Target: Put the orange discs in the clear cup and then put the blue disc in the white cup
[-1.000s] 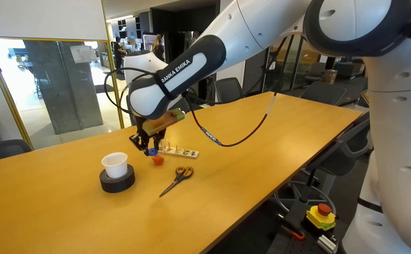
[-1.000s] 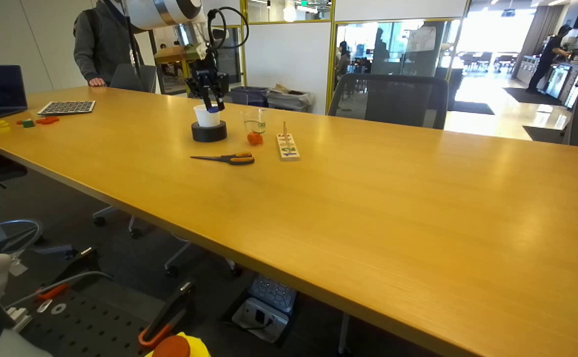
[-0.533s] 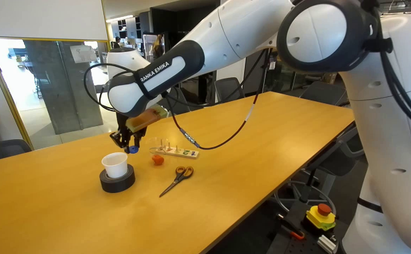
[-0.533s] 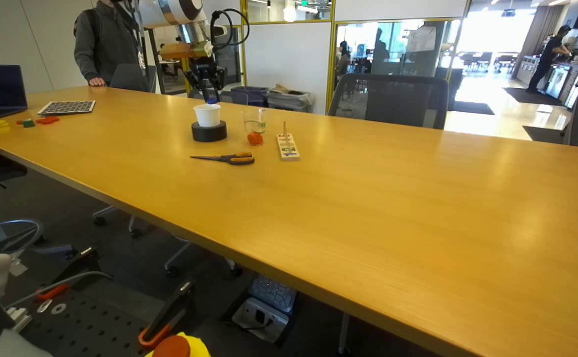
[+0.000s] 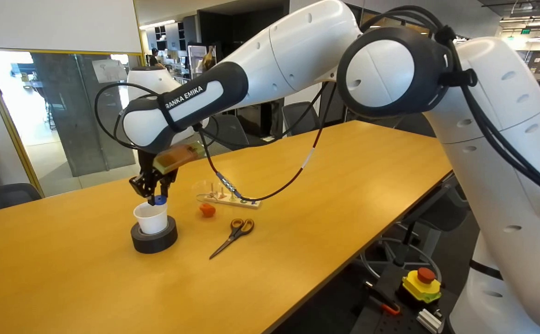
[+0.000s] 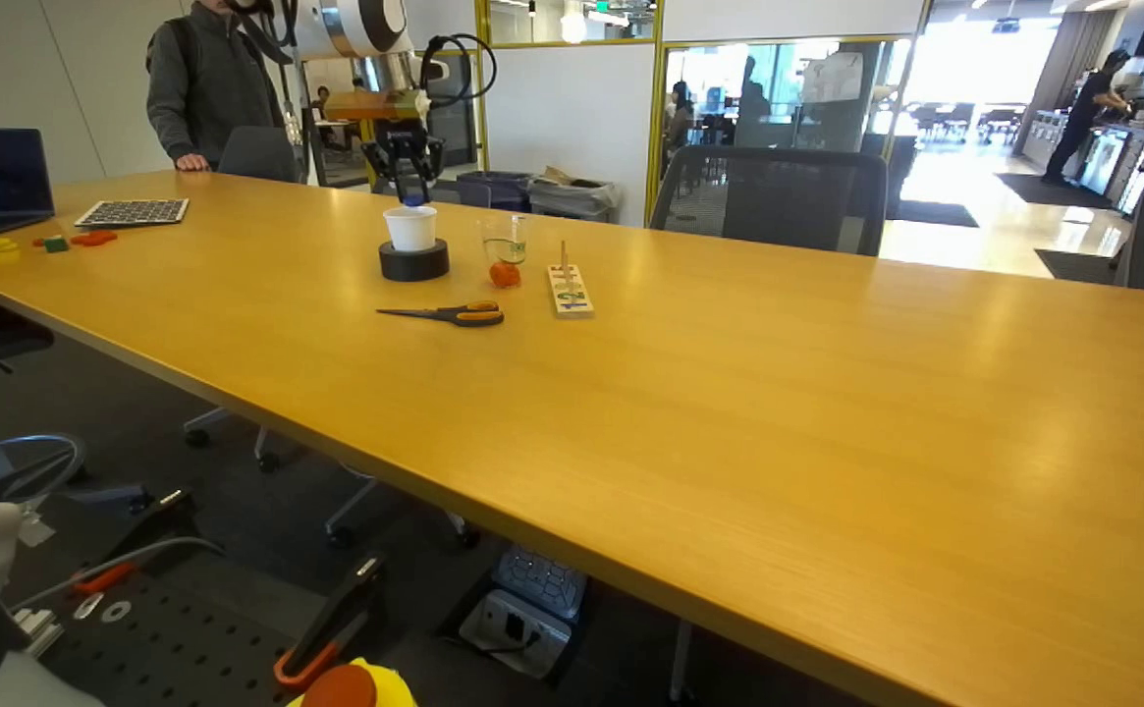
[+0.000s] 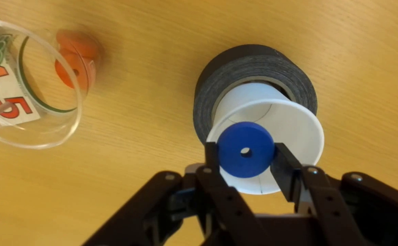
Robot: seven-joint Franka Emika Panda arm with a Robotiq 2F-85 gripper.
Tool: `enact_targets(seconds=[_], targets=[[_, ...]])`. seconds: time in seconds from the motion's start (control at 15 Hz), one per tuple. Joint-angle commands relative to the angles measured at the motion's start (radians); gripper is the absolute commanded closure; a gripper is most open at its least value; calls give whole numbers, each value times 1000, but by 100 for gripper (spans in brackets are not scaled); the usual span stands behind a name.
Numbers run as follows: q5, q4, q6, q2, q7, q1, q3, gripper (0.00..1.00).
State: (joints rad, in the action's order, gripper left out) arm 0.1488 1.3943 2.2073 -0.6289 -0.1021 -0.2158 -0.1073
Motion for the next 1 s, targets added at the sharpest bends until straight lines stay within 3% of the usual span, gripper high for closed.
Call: enact_targets(seconds=[0.0, 0.2, 0.27, 0.33, 0.6, 0.93], targets=[[-41, -118, -59, -62, 61, -5, -14, 82], [-55, -153, -82, -86, 81, -4, -18, 82], [-62, -167, -93, -95, 85, -1, -20, 46], [-69, -176, -102, -102, 87, 2, -21, 31], [-53, -153, -133, -76, 61, -6, 4, 2], [-23, 37, -203, 114, 48, 10, 47, 0]])
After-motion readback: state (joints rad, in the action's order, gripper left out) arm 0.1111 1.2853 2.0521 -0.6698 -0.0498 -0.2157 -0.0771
